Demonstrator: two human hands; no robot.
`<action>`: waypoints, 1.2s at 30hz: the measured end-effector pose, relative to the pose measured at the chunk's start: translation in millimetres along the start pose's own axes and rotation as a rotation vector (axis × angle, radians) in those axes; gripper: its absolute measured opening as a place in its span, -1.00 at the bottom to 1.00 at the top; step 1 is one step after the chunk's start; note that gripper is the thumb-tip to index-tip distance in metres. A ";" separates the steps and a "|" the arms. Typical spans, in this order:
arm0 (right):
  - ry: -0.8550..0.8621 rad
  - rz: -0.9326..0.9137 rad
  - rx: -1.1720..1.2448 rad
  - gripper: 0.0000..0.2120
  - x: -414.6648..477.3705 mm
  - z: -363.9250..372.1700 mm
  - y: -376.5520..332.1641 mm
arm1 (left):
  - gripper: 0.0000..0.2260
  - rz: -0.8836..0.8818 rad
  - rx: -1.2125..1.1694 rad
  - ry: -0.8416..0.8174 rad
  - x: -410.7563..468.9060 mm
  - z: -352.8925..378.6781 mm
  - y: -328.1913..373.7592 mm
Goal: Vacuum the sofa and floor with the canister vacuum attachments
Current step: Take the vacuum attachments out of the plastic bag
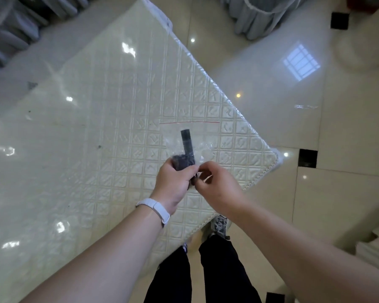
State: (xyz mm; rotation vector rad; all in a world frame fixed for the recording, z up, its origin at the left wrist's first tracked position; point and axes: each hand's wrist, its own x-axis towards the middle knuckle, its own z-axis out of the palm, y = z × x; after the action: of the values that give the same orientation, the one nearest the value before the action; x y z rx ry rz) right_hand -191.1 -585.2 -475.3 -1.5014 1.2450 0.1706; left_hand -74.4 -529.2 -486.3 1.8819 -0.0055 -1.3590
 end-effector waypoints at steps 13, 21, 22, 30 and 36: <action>0.426 -0.171 0.247 -0.85 -133.0 -130.8 -155.9 | -0.85 0.401 0.285 -0.185 -155.7 -57.3 139.9; 0.454 -0.216 0.007 -0.83 -224.8 -168.1 -222.3 | -0.83 0.598 0.440 -0.348 -236.9 -96.4 196.7; 0.416 -0.206 -0.047 -0.81 -239.0 -171.2 -226.1 | -0.83 0.613 0.467 -0.363 -245.1 -98.6 199.1; 0.279 -0.139 -0.207 -0.80 -318.5 -164.4 -211.0 | -0.85 0.683 0.628 -0.461 -289.6 -96.3 193.7; 0.357 -0.122 -0.050 -0.78 -343.4 -148.3 -190.4 | -0.84 0.683 0.676 -0.453 -298.2 -83.0 184.3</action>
State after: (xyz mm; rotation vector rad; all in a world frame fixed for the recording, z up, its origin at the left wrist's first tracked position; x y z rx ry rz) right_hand -270.0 -533.1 -66.4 -1.6961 1.4307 -0.1558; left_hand -55.9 -477.3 -130.3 1.7513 -1.3505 -1.3226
